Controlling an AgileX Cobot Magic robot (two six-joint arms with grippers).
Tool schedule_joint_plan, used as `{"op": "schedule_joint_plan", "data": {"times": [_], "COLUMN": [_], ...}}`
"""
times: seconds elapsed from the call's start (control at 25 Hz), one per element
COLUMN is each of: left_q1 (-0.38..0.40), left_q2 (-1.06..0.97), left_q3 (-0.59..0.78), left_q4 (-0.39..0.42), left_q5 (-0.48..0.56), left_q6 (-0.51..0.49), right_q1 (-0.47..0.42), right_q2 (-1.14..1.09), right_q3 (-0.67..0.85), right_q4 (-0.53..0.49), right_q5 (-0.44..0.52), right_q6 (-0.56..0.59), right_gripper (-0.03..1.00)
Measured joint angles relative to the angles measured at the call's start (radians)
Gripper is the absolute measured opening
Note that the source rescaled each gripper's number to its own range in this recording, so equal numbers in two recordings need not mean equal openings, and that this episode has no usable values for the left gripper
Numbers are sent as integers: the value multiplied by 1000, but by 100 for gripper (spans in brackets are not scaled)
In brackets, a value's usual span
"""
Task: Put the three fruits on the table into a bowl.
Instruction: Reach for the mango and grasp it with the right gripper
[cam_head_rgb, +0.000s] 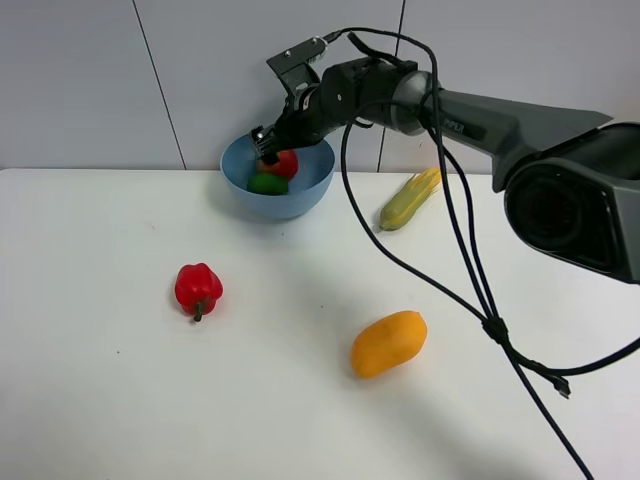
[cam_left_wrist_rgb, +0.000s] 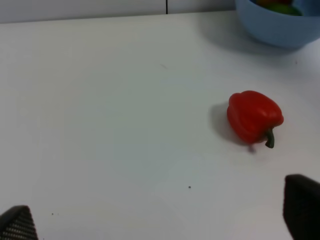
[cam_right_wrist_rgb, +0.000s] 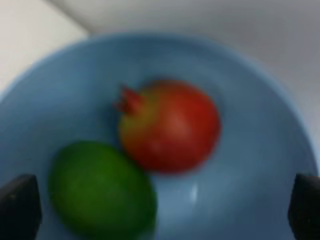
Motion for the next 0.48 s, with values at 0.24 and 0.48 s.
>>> {"op": "schedule_joint_plan", "data": {"times": [0.24, 0.48], "left_q1": [0, 0], "left_q2": [0, 0], "left_q3": [0, 0], "left_q4": [0, 0], "left_q5": [0, 0], "left_q6": [0, 0], "right_q1": [26, 82], "right_q2": [-158, -240], "right_q3": [0, 10], "right_q4": [60, 43], "right_q5": [375, 648], "right_q6": [-24, -170], "right_gripper": [100, 100]}}
